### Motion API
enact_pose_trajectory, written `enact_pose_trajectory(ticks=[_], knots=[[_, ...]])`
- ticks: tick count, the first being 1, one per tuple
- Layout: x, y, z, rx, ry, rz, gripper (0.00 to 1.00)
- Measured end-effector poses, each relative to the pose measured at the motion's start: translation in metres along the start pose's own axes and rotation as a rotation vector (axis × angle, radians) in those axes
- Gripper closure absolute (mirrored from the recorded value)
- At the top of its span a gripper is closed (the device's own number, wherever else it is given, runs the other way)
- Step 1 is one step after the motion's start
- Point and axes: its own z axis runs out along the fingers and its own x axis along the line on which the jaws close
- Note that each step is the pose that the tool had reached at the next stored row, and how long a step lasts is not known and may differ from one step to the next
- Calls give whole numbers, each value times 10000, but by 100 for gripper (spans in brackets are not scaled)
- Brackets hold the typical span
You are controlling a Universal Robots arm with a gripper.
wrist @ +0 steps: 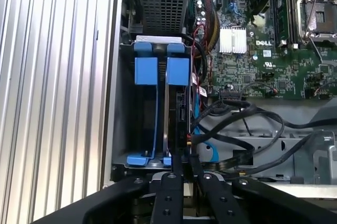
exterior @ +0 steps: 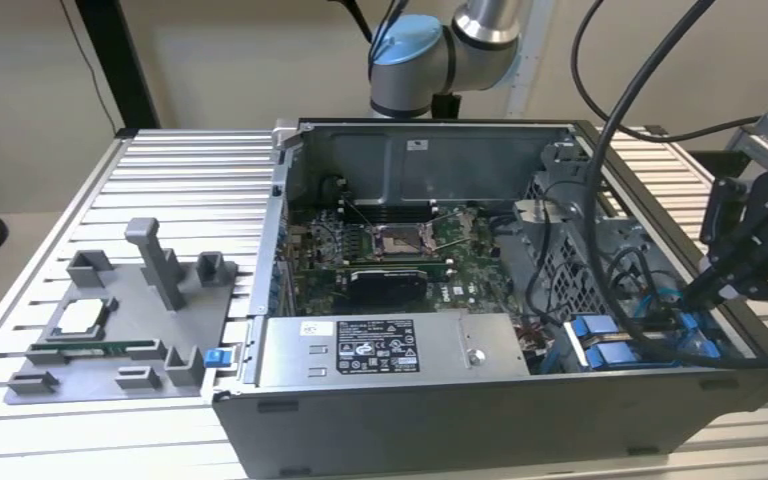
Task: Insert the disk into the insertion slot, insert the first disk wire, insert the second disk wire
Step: 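Insert the second disk wire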
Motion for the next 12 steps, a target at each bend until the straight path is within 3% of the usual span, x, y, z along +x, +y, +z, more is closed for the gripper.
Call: enact_pose_trajectory(ticks=[8,9,12], knots=[[7,11,30,24,-7,-1,0],[7,16,31,48,-28,-8,100],[6,35,-20,62,-157,-38,100]])
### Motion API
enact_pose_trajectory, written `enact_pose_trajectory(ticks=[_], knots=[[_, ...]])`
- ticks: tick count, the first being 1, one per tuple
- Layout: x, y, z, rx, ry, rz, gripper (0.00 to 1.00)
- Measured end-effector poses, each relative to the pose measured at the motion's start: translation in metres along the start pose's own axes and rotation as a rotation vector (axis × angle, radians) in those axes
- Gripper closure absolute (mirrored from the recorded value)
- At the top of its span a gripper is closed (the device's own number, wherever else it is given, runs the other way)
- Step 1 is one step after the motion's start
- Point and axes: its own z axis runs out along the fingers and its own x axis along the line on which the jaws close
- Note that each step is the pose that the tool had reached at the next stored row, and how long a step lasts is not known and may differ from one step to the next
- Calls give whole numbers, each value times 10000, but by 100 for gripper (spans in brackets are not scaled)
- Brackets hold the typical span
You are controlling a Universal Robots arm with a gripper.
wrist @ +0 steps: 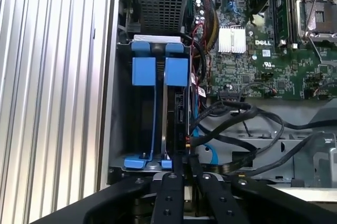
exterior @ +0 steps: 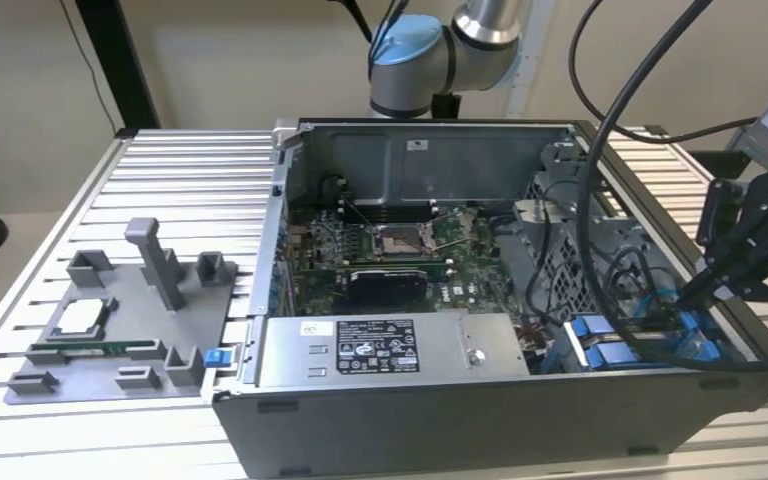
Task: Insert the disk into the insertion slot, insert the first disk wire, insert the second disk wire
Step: 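Insert the second disk wire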
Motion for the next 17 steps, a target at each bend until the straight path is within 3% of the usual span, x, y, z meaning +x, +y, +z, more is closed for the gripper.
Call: enact_pose_trajectory(ticks=[3,11,14,17], knots=[[-3,54,-108,0,-41,-8,100],[-11,364,-259,0,-172,-37,100],[-11,496,-255,13,-183,-41,100],[-8,627,-223,145,-181,-49,100]])
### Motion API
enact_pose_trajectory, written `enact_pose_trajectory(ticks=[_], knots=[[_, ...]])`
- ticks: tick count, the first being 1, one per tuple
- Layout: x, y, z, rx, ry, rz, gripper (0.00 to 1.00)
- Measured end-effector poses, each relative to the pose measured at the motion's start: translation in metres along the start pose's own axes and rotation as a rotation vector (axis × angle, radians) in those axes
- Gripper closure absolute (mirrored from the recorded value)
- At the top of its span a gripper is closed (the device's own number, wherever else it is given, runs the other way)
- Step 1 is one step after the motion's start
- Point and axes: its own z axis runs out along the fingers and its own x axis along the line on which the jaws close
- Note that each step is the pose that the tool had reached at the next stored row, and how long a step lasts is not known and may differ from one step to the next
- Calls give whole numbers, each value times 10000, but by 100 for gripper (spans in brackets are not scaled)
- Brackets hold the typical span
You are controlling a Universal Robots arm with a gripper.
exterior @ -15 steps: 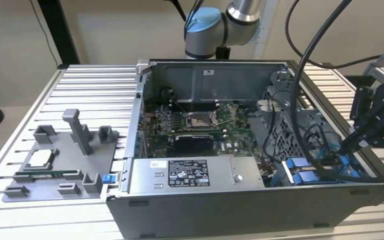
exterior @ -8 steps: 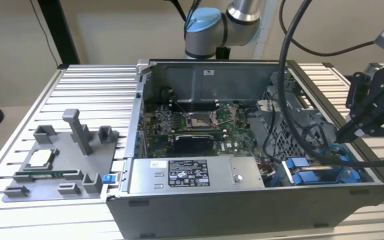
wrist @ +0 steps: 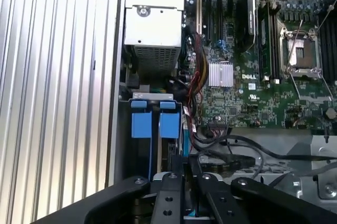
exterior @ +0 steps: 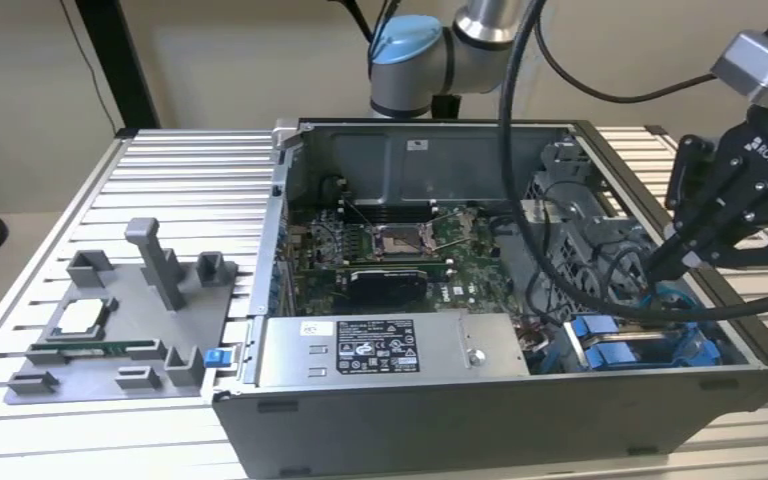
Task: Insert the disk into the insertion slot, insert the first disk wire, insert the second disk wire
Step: 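Insert the second disk wire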
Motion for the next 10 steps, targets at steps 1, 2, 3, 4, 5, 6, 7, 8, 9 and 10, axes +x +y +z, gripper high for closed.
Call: enact_pose_trajectory(ticks=[1,2,3,4,5,6,7,8,9,10], knots=[[0,34,11,86,2,-4,100],[1,61,21,187,6,-9,100],[1,85,28,295,12,-15,100],[1,104,35,414,18,-23,100],[2,119,41,535,25,-30,100],[2,131,45,659,39,-39,100],[2,142,49,774,55,-49,100],[4,156,56,837,70,-54,100],[7,163,61,844,87,-54,100],[7,168,65,844,130,-49,100]])
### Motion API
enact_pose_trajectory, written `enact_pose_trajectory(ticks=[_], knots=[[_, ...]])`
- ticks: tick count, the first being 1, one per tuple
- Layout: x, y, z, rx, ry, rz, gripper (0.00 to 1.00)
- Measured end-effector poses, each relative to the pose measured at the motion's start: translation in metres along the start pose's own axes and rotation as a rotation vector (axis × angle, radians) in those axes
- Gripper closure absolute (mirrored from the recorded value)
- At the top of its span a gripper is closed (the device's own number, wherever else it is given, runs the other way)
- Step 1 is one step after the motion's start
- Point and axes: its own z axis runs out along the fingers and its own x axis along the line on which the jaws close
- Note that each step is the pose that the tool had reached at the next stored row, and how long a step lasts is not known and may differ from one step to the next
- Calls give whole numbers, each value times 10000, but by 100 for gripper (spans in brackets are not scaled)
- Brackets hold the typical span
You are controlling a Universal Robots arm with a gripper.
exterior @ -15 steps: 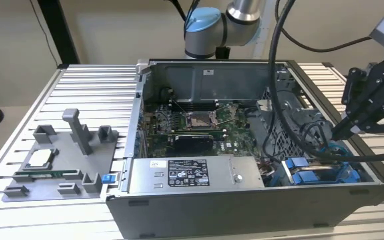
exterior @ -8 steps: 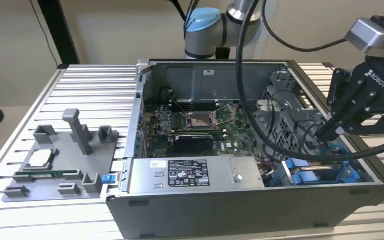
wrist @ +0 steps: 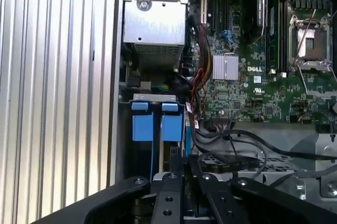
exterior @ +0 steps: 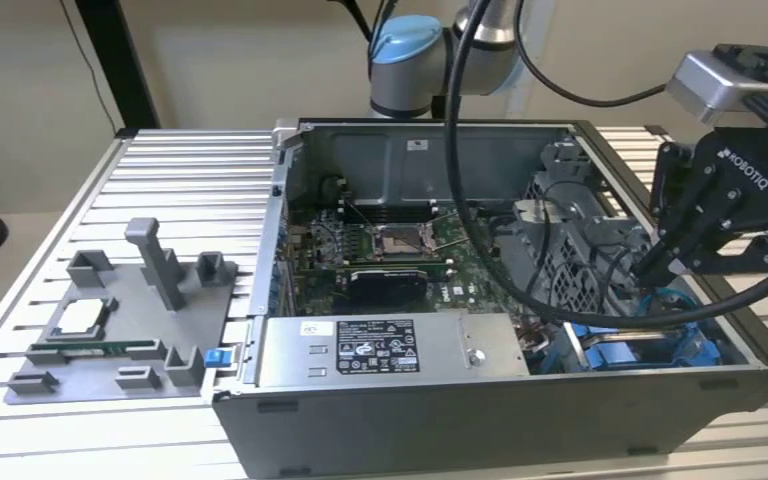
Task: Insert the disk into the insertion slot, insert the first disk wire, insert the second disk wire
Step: 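Insert the second disk wire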
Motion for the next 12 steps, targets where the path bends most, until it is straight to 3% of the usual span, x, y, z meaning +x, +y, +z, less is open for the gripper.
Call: enact_pose_trajectory(ticks=[5,12], knots=[[4,17,30,43,190,11,100],[6,26,91,331,282,1,100]])
